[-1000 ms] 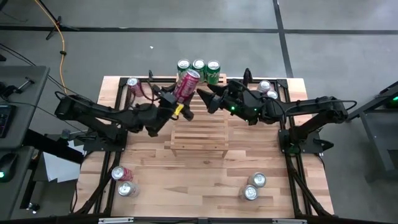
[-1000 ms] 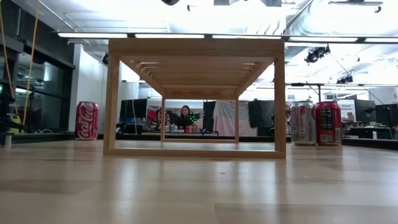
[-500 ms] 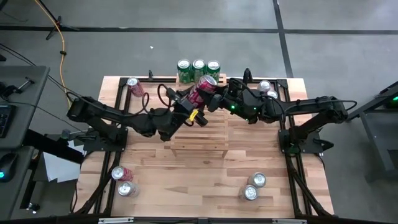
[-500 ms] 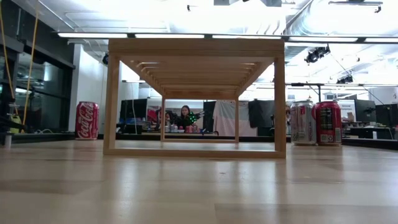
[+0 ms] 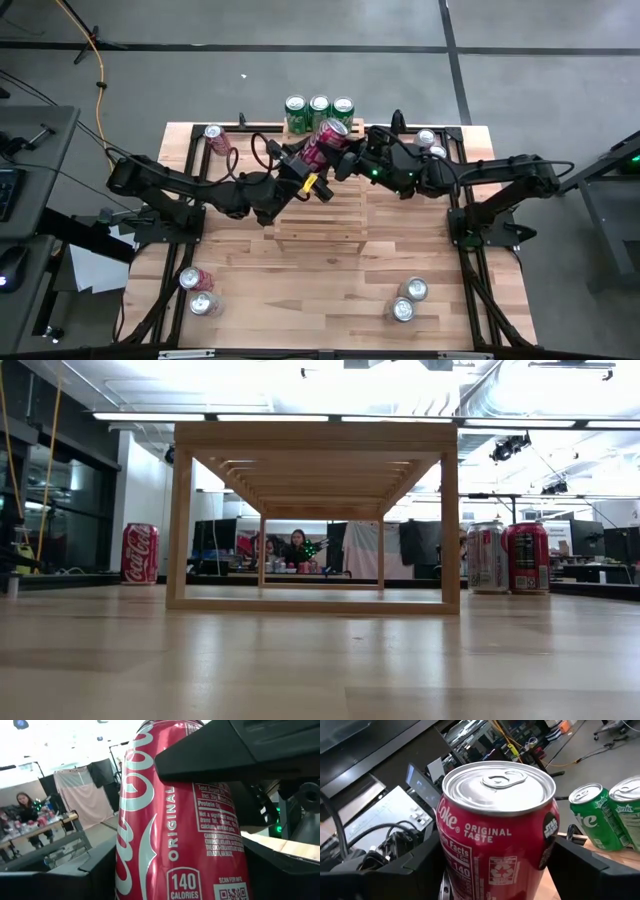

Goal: Place canned beverage on shelf
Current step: Put the bottom right red soda can on the shelf

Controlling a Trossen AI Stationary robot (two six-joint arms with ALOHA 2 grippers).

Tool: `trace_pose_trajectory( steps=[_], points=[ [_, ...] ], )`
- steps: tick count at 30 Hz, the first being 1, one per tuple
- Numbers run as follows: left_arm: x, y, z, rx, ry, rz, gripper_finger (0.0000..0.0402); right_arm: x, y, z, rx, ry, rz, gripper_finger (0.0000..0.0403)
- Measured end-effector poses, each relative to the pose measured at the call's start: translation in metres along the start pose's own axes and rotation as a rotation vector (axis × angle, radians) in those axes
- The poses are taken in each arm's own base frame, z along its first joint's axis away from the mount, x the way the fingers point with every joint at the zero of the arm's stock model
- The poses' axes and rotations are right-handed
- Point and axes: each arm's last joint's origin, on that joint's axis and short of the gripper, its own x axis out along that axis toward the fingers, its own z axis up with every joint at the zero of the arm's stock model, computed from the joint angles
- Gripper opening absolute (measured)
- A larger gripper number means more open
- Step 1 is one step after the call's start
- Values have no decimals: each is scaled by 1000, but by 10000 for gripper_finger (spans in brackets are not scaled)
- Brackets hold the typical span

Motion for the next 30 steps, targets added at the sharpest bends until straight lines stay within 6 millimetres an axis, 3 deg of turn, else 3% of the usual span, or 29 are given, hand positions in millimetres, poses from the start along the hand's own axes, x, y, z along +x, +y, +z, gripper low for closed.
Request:
trace_pose_trajectory(
  steps=[5, 17, 23, 30],
  points=[
    [-2, 3, 2, 87, 5, 5, 384, -7, 0, 7, -66, 23, 9, 278],
    [-24, 27, 5, 112, 106, -22, 378, -29, -3, 32, -257, 41, 18, 278],
    [-40, 69, -6, -39, 266, -55, 379, -43, -10, 39, -351, 103, -12, 277],
    [-67, 139, -24, -341, 393, 18, 380, -41, -18, 22, -478, 258, -25, 277]
  ],
)
